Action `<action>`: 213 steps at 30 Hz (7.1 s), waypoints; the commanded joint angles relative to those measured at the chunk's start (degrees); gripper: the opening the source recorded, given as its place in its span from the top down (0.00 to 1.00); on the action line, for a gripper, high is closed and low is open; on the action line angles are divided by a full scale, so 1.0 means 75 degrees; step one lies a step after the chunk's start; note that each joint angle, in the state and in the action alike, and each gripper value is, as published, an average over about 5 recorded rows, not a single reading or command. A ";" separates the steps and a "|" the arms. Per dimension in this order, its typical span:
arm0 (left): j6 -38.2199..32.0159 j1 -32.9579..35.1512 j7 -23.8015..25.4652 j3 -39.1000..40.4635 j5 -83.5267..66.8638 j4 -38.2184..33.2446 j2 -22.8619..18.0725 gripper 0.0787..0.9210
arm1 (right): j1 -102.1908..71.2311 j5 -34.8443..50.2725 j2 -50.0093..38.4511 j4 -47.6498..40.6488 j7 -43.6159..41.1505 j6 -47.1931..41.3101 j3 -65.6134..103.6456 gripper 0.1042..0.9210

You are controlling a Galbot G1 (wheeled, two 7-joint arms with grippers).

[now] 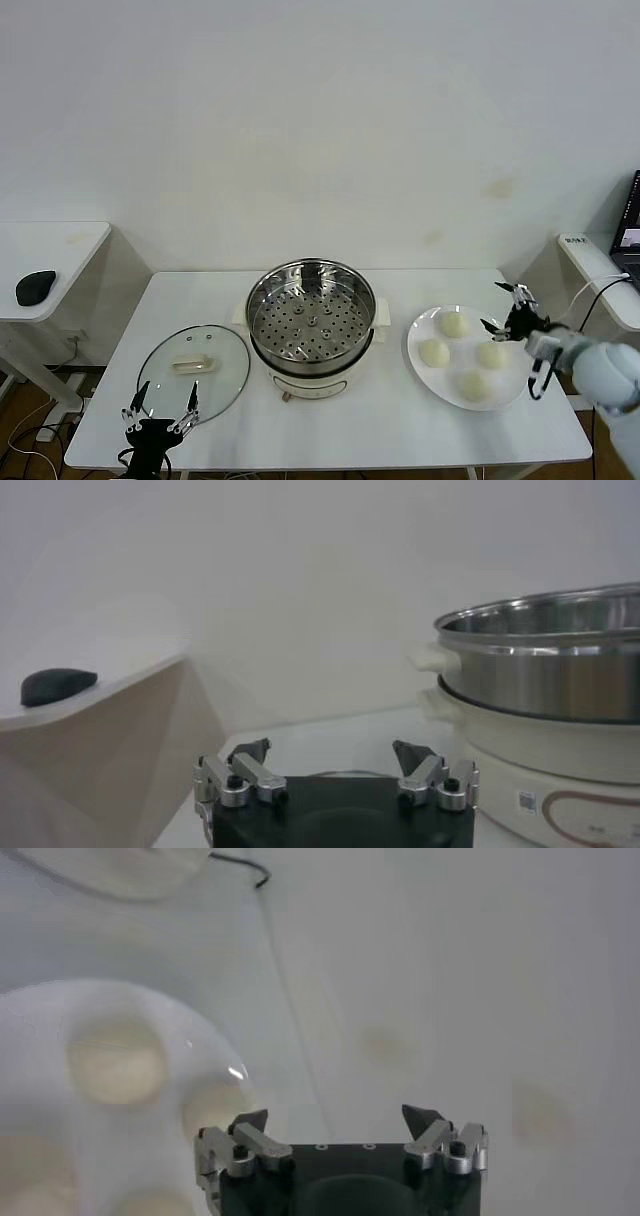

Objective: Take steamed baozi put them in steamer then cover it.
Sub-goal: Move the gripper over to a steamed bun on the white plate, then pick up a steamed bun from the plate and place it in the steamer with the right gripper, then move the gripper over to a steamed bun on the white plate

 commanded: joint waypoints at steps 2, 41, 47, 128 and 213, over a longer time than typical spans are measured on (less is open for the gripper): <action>-0.0026 0.0104 -0.0012 -0.0005 0.0372 -0.0027 0.0011 0.12 | 0.5476 0.0773 -0.0975 -0.2687 -0.3365 -0.0003 -0.5348 0.12; -0.0027 0.0054 0.0039 -0.0177 0.0395 0.0188 0.0107 0.12 | 0.7343 0.0113 0.2026 -0.6006 -0.3428 0.0818 -0.7812 0.12; -0.0025 0.0041 0.0041 -0.0183 0.0386 0.0218 0.0130 0.12 | 0.7290 0.0012 0.2163 -0.6201 -0.3427 0.0801 -0.7754 0.13; -0.0128 -0.0229 0.0085 -0.0350 -0.0230 0.0232 0.0525 0.12 | 1.2217 0.2705 0.5407 -0.4158 -0.2407 0.3164 -1.3201 0.43; -0.0001 -0.0021 0.0143 -0.0365 -0.0172 0.0054 0.0538 0.12 | 0.7874 0.2101 -0.0887 -0.0978 -0.2741 -0.1623 -1.0317 0.12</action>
